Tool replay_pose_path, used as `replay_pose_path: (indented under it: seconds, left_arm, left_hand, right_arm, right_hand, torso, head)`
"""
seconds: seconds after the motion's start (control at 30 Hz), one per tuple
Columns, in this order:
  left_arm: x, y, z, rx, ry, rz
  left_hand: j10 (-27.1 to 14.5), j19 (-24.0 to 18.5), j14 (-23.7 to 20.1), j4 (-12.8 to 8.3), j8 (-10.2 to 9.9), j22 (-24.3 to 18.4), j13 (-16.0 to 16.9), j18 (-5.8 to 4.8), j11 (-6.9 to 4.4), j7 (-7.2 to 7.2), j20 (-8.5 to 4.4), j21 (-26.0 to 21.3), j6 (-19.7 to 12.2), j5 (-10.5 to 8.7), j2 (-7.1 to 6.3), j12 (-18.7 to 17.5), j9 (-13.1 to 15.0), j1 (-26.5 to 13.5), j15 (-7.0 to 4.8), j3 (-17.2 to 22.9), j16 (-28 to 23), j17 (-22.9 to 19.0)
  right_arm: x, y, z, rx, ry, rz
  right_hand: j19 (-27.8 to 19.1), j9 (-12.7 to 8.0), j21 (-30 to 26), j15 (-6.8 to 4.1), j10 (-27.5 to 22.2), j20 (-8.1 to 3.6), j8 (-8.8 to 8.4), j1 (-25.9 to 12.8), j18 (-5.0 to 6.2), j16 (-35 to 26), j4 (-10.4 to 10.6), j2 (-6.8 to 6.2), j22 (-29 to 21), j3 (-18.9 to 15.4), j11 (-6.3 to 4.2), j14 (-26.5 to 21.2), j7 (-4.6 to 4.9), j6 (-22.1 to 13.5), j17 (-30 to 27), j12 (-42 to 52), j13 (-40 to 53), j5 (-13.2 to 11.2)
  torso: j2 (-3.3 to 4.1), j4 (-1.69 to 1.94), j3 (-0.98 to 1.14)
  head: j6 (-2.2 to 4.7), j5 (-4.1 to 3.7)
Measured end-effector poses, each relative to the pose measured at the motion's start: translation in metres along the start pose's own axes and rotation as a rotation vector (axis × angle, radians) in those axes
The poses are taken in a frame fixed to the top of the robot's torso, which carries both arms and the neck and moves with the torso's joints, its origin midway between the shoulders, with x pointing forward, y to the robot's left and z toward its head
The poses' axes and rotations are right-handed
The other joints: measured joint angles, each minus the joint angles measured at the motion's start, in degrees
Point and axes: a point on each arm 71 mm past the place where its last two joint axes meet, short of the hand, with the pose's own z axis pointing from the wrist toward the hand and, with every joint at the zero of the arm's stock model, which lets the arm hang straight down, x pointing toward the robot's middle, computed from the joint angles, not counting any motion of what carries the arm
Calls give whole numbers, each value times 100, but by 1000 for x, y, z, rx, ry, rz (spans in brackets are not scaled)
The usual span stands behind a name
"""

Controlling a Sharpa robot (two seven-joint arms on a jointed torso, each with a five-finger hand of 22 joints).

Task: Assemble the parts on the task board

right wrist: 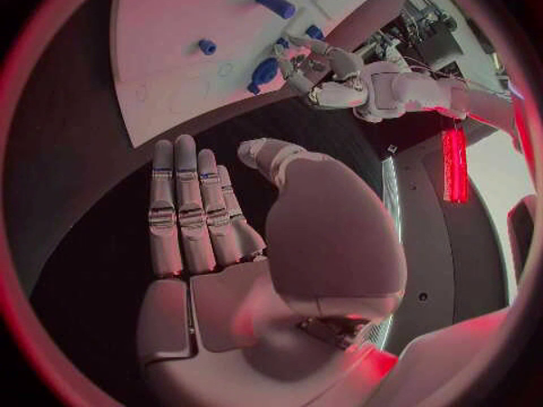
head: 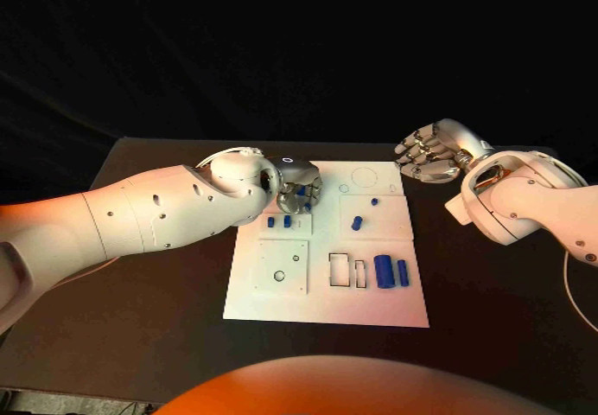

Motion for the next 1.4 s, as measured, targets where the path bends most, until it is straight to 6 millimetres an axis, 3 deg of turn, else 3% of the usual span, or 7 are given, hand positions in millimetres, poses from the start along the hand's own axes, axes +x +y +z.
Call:
replay_pose_path:
  seconds: [0.57, 0.8, 1.4]
  left_arm:
    - [0, 1, 3, -13, 2, -3]
    - [0, 1, 3, -14, 1, -5]
    - [-4, 5, -1, -16, -41, -30]
  left_hand:
    - [60, 102, 55, -311, -187, 263, -135, 0, 61, 30, 62, 376, 71, -79, 60, -192, 0, 60, 55, 341, 139, -5]
    - [339, 248, 159, -471, -187, 263, -128, 0, 31, 82, 59, 756, 271, -80, 112, -156, 51, 6, 74, 452, 257, 135]
    - [500, 360, 281, -613, -210, 262, -93, -1, -31, 70, 33, 1036, 439, -64, 193, -179, 124, -78, 32, 483, 341, 250]
  right_arm:
    - [0, 0, 0, 0, 0, 0]
    - [0, 0, 0, -1, 1, 1]
    - [0, 1, 0, -1, 1, 1]
  right_hand:
    - [0, 1, 0, 0, 0, 0, 0, 0, 0, 0, 0, 0, -9, 0, 0, 0, 0, 0, 0, 0, 0, 24]
    - [0, 1, 0, 0, 0, 0, 0, 0, 0, 0, 0, 0, -17, 0, 0, 0, 0, 0, 0, 0, -7, 24]
    - [0, 1, 0, 0, 0, 0, 0, 0, 0, 0, 0, 0, -16, 0, 0, 0, 0, 0, 0, 0, -6, 24]
  torso:
    - [-2, 3, -3]
    - [-3, 5, -4]
    - [-9, 5, -4]
  head:
    - [-1, -23]
    - [-1, -22]
    - [-1, -12]
